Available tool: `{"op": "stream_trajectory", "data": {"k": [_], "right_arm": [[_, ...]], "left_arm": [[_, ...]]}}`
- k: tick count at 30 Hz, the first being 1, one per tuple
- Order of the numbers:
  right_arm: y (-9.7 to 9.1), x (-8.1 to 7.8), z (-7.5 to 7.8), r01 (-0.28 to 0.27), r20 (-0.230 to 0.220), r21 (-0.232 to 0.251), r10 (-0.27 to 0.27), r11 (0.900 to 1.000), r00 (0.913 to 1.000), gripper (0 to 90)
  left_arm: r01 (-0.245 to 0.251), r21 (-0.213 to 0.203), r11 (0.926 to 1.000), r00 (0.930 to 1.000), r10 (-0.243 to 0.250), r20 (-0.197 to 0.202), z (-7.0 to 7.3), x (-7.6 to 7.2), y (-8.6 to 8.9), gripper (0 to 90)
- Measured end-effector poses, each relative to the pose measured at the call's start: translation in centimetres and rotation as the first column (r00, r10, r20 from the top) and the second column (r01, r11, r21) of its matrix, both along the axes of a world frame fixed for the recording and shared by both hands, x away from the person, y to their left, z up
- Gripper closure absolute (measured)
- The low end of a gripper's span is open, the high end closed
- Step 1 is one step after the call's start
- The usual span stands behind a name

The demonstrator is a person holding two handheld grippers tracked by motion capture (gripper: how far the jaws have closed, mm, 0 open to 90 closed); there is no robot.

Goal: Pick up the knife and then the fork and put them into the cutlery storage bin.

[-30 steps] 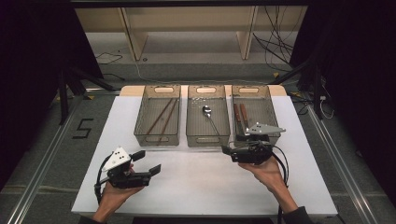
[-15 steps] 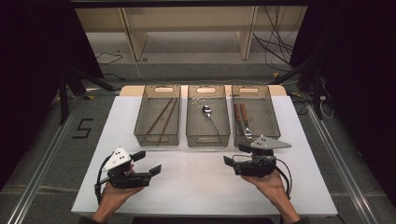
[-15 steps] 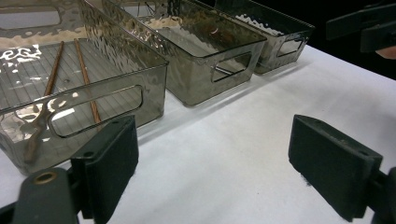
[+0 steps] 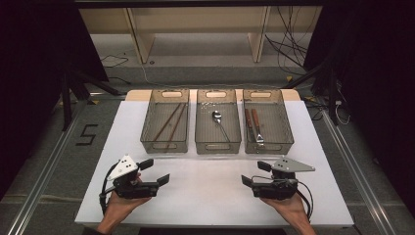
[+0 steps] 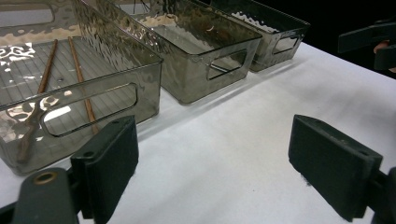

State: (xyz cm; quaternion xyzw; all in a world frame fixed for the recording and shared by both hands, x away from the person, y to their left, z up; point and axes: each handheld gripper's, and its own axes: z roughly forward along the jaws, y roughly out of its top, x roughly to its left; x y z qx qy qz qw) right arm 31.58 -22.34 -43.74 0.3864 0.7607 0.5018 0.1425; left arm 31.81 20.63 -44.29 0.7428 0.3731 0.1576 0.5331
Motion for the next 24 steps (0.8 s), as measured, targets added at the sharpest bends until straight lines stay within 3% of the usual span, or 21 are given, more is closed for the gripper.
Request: {"op": "stream_trajectory", "data": {"k": [9,24], "right_arm": [[-0.91,-0.55,-0.25,0.027,0.012,0.013,-0.027,0.9996,0.9996,20.3],[-0.69,-0.58,-0.3,0.022,0.024,0.01,-0.023,0.9997,0.9995,19.9]], "left_arm": [[0.012,0.003,0.9999,0.9999,-0.012,-0.002,-0.01,-0.1,-0.26,15.7],[0.007,0.002,1.0,1.0,-0.007,-0.002,-0.03,-0.04,-0.18,15.7]]}}
